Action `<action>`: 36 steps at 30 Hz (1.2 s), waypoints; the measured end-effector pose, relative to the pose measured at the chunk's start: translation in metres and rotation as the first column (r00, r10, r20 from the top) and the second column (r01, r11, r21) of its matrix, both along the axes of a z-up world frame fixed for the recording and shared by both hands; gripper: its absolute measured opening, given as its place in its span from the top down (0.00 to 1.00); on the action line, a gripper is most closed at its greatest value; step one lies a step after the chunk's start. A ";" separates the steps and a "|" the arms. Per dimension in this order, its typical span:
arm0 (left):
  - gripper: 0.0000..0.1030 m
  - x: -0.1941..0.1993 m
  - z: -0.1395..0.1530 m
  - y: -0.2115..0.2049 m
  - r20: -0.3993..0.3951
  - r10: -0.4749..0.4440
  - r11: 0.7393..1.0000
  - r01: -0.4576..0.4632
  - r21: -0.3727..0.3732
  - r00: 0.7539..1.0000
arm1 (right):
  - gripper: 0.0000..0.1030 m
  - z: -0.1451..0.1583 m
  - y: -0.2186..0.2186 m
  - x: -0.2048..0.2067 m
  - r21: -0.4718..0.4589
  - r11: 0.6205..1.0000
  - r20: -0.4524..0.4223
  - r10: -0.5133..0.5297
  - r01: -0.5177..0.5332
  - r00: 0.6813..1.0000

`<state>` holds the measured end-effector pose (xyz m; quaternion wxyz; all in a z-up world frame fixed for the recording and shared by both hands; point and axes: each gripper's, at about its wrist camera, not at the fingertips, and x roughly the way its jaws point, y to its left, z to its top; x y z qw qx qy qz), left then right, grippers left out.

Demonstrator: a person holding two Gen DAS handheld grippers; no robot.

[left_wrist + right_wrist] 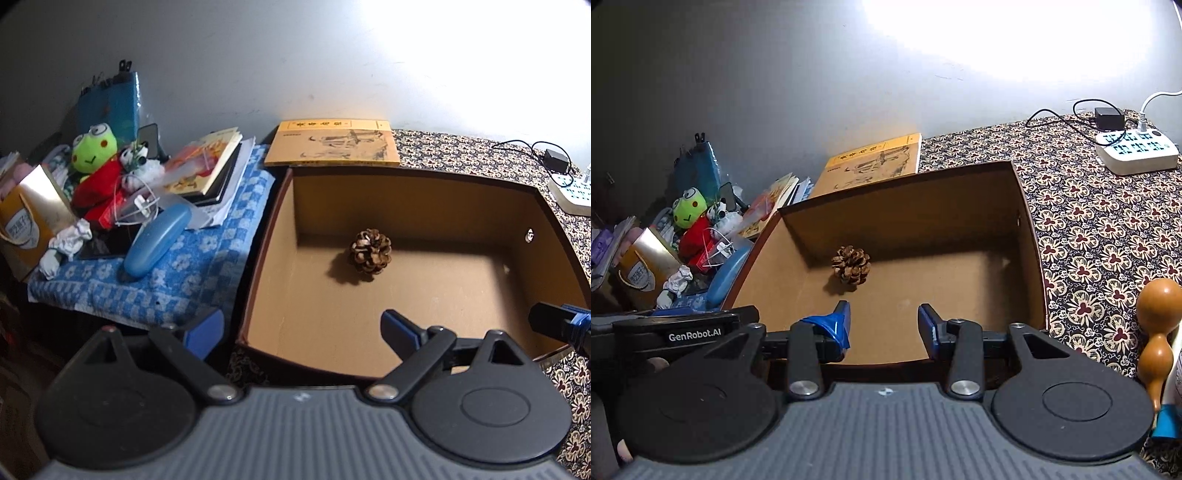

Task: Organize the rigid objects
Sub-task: 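Withdraw the right tool from the box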

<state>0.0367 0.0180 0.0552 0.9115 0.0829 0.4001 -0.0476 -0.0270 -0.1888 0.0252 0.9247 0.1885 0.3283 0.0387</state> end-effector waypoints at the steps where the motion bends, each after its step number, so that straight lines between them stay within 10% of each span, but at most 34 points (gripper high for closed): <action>1: 0.10 -0.001 0.001 0.001 0.002 0.002 1.000 -0.002 -0.001 1.000 | 0.77 0.000 0.000 -0.001 0.006 1.000 0.007 0.000 0.000 1.000; 36: 0.10 -0.017 -0.011 0.019 -0.053 0.025 1.000 -0.026 -0.017 0.998 | 0.77 -0.013 0.015 -0.030 0.133 0.989 0.057 0.064 -0.071 0.996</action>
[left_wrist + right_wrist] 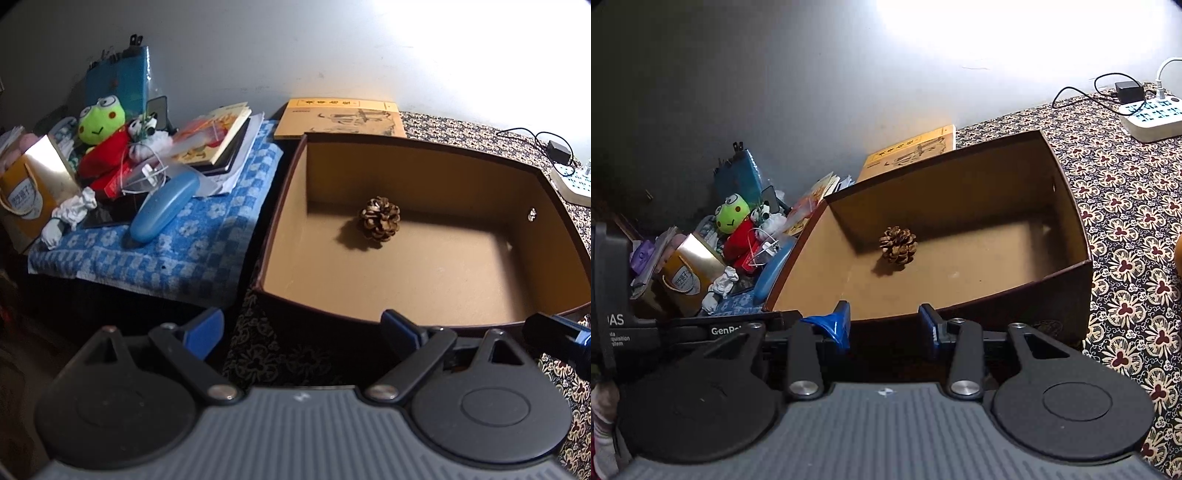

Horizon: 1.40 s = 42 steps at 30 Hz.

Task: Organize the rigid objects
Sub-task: 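Withdraw the right tool from the box, then lower the right tool to the metal clip beside the box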

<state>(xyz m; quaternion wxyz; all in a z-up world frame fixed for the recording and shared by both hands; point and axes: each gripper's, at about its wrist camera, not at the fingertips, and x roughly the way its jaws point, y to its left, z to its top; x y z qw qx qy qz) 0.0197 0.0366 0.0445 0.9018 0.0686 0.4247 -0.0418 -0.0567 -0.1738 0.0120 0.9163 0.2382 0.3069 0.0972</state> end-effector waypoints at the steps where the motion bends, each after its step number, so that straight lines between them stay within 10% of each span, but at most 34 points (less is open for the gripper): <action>1: 0.10 -0.001 -0.001 0.001 -0.002 0.001 1.000 -0.001 -0.001 1.000 | 0.77 0.000 0.000 -0.001 -0.001 1.000 0.006 0.004 -0.004 1.000; 16: 0.10 -0.012 -0.041 0.022 -0.089 -0.021 1.000 0.020 -0.012 0.996 | 0.77 -0.022 0.000 -0.012 -0.034 0.999 -0.030 0.024 -0.025 0.999; 27: 0.10 -0.041 -0.078 0.052 -0.215 -0.086 0.982 0.047 -0.181 0.973 | 0.80 -0.052 -0.011 -0.020 -0.015 0.997 -0.153 0.069 -0.072 0.986; 42: 0.11 -0.061 -0.078 0.026 -0.164 -0.262 0.938 0.211 -0.277 0.951 | 0.81 -0.076 -0.010 -0.016 0.109 0.983 -0.252 0.170 -0.146 0.953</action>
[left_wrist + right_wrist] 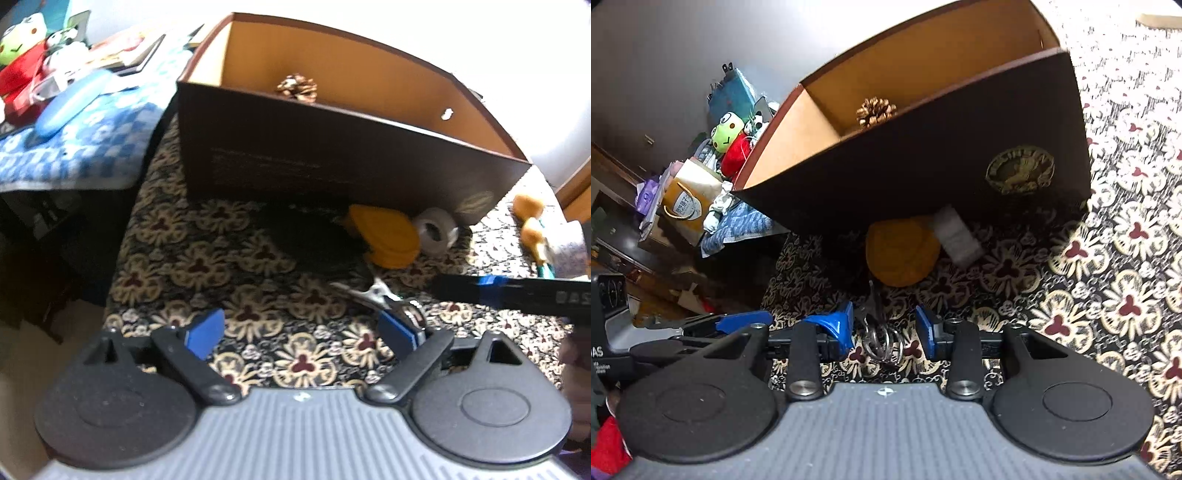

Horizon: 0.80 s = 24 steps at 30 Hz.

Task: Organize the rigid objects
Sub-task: 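Lower the right tool to the metal clip beside the box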

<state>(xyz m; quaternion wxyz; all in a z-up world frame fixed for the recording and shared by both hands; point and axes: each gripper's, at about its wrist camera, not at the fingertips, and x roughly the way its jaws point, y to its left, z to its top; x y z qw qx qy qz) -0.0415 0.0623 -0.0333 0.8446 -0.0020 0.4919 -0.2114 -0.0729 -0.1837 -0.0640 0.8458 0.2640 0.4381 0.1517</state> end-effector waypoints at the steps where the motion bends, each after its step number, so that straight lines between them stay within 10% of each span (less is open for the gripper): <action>1: 0.11 0.000 0.001 -0.002 0.005 -0.008 1.000 0.008 0.003 1.000 | 0.81 -0.001 -0.001 0.002 0.010 1.000 -0.006 -0.001 0.001 1.000; 24: 0.09 -0.008 -0.004 -0.029 -0.002 -0.228 0.973 0.228 -0.047 0.974 | 0.84 -0.019 0.015 0.031 0.194 0.978 -0.125 0.099 -0.073 0.987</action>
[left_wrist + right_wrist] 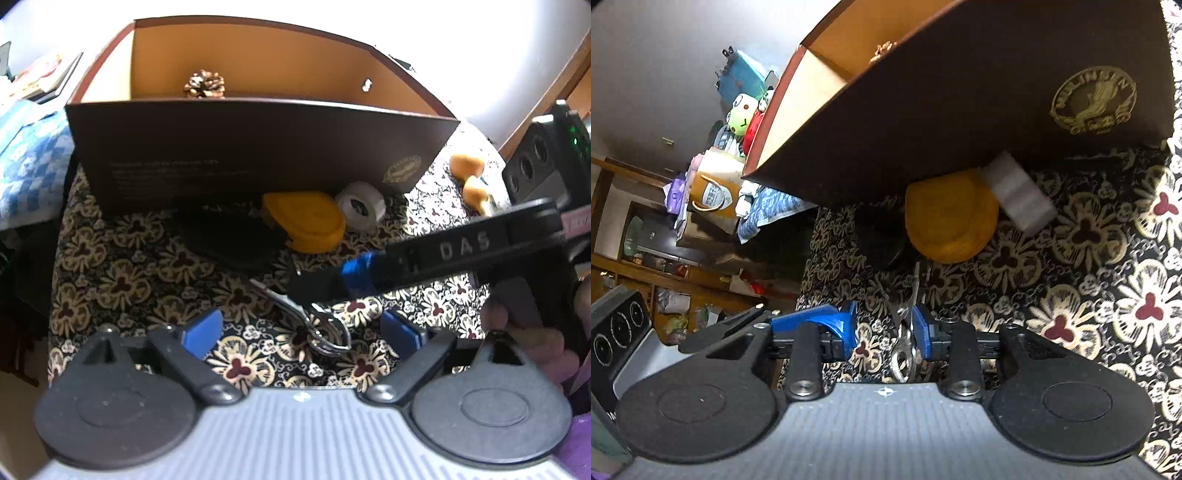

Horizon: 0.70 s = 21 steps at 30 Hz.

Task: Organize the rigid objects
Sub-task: 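Lower the right tool to the metal clip beside the box, then close the right tool on the metal clip and lift it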

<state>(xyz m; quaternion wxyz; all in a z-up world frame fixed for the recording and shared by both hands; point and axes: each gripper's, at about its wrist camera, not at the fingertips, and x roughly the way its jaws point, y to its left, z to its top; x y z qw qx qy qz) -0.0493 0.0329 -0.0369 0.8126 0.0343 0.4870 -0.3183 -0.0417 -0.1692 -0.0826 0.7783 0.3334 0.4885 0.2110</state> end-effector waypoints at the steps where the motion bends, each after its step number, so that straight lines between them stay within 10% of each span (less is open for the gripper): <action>1: 0.09 0.000 -0.001 -0.001 -0.003 -0.001 1.000 0.001 0.000 1.000 | 0.84 0.000 -0.002 0.000 -0.003 1.000 0.000 -0.004 0.004 1.000; 9: 0.13 0.002 -0.014 -0.026 -0.036 -0.008 1.000 0.008 0.018 0.999 | 0.84 -0.004 -0.008 -0.005 -0.050 0.999 -0.023 0.003 -0.004 1.000; 21: 0.65 0.006 -0.021 -0.024 -0.053 0.015 1.000 -0.014 0.018 0.998 | 0.84 -0.005 -0.003 -0.005 -0.077 0.997 0.006 0.008 -0.007 1.000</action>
